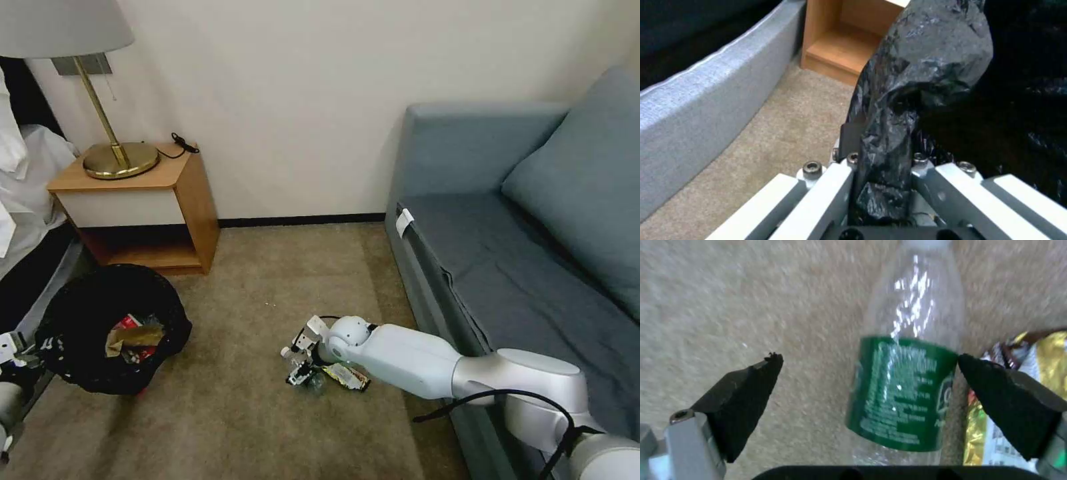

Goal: Pick up the trash bin, then pick up the garbage on the floor and place it into the trash bin.

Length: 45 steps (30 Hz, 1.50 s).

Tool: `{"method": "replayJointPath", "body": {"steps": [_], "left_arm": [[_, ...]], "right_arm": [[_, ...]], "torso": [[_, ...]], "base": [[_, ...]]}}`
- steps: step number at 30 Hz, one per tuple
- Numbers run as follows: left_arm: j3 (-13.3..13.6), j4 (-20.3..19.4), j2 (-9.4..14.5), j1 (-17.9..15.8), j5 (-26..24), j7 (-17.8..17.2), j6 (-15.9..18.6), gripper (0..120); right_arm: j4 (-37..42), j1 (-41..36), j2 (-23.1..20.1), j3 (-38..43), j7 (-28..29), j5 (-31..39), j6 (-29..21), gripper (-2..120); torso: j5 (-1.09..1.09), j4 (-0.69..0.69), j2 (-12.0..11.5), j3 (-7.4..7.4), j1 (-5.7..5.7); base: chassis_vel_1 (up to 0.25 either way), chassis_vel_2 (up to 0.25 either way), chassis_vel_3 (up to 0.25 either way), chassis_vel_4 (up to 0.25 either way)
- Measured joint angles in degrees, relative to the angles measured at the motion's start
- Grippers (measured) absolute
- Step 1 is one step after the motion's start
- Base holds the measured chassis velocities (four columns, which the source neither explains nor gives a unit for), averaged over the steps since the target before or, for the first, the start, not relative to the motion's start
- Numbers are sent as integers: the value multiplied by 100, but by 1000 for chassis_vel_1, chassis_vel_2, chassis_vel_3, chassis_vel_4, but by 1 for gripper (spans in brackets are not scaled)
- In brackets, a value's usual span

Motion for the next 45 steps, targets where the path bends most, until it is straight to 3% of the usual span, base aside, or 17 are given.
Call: {"method": "replayJointPath", "body": {"steps": [12,30,37,42,45], "left_arm": [[-19,131,122,-6,-62,12,-53,2],[176,201,155,-57,-56,15,-55,2],[241,163,109,-69,1,15,-41,2],[293,151,83,-92,28,15,-13,2],[341,133,51,-106,45,10,19,2]], "right_arm": [[-551,-197,171,204,-46,-421,130,99],[-601,-400,229,338,68,-628,236,35],[-94,-292,-49,558,180,-545,226,20],[351,-119,-282,998,272,-531,193,20],[1130,162,-648,1570,365,-510,187,20]], "torso": [[0,0,0,0,0],[1,-1,0,0,0],[1,1,0,0,0],[1,0,0,0,0],[1,0,0,0,0]], "base": [[0,0,0,0],[0,0,0,0],[0,0,0,0],[0,0,0,0],[0,0,0,0]]}}
